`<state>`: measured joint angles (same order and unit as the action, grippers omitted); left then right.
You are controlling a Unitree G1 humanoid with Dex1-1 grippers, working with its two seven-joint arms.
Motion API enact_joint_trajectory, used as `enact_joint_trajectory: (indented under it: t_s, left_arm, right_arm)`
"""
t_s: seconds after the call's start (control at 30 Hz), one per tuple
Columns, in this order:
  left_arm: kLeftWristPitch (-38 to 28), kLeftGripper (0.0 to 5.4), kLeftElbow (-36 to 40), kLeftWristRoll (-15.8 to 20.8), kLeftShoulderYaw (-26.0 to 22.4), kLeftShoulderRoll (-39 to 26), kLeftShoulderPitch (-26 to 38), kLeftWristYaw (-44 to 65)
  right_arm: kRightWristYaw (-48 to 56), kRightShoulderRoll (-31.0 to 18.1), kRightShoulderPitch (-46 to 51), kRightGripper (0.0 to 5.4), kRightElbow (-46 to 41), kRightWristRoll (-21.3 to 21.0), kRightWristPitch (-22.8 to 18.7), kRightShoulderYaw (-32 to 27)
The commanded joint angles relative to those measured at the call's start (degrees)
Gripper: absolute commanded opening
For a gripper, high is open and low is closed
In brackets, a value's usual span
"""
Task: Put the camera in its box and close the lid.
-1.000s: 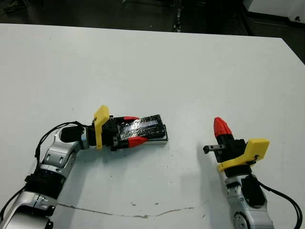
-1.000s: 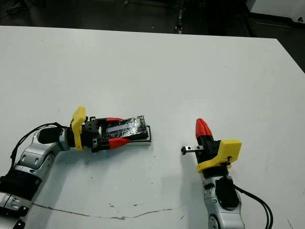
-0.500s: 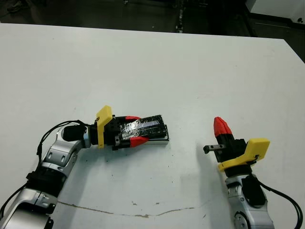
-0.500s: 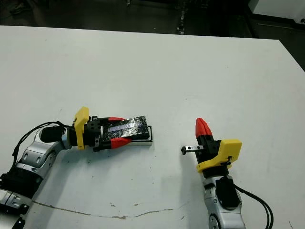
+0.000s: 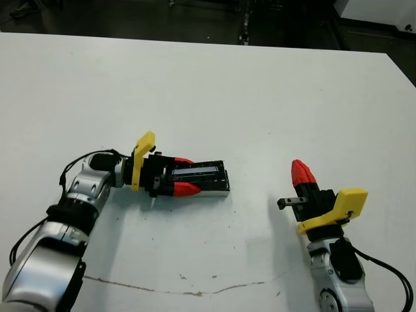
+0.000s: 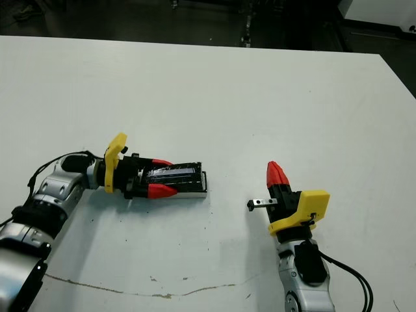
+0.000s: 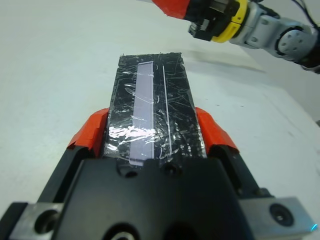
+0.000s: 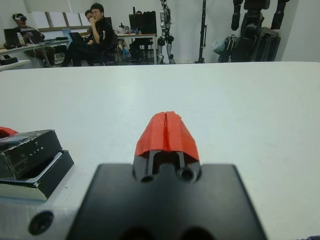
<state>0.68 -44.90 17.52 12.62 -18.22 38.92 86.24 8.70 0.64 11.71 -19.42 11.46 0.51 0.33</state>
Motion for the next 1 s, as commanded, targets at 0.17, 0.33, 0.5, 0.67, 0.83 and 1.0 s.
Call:
enact_joint_trajectory:
  t_s: [0.17, 0.33, 0.5, 0.67, 0.83, 1.0]
  left_arm:
    - [0.3, 3.15, -1.5, -1.3, -0.8, 0.4, -1.1, 3.1]
    - [0.0, 3.15, 0.0, -0.9, -1.5, 0.3, -2.7, 3.8]
    - [0.9, 3.15, 3.2, -0.6, -2.0, 0.0, -5.0, 3.7]
    - [2.4, 3.15, 5.6, 0.4, -3.6, 0.4, -7.3, 1.7]
    - [3.6, 3.15, 11.8, 0.6, -4.4, -0.2, -10.8, -2.5]
    - [4.3, 3.15, 13.5, 0.8, -4.4, -0.7, -11.6, -3.5]
  right_arm:
    - [-0.4, -0.5, 0.5, 0.0, 0.0, -0.2, -0.7, -0.2]
    - [-0.1, -0.5, 0.4, 0.0, 0.4, 0.1, -0.5, -0.3]
    - [-0.2, -0.5, 0.5, 0.0, 0.2, -0.1, -0.7, -0.2]
    - [-0.1, -0.4, 0.6, 0.0, 0.3, 0.1, -0.7, -0.2]
    - [0.1, -0.4, 0.6, 0.0, 0.3, 0.3, -0.6, -0.2]
    - [0.2, -0.5, 0.6, 0.0, 0.7, 0.1, -0.1, -0.2]
